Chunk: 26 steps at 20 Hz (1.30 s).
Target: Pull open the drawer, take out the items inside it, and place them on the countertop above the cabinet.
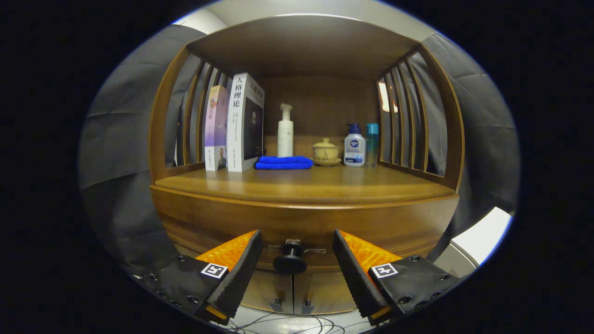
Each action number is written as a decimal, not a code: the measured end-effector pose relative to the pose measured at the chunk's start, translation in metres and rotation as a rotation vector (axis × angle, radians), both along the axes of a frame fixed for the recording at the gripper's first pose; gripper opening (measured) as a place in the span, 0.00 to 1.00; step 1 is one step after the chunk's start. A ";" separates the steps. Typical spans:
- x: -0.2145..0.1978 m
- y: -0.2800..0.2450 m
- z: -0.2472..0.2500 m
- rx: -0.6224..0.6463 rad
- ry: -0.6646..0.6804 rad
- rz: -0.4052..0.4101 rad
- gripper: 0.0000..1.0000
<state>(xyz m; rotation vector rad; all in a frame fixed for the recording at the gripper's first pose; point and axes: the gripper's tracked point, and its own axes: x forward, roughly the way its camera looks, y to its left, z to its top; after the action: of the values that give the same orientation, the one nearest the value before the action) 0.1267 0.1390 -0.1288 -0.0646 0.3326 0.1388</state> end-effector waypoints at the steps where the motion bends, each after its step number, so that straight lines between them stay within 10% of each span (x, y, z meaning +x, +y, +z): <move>1: 0.000 0.001 -0.006 0.003 0.013 0.001 0.97; 15: -0.003 0.006 -0.037 -0.004 0.105 0.013 0.31; 26: -0.055 -0.002 -0.033 -0.050 0.094 0.045 0.30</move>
<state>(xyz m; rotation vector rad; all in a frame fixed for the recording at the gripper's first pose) 0.0712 0.1369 -0.1618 -0.1151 0.4285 0.1785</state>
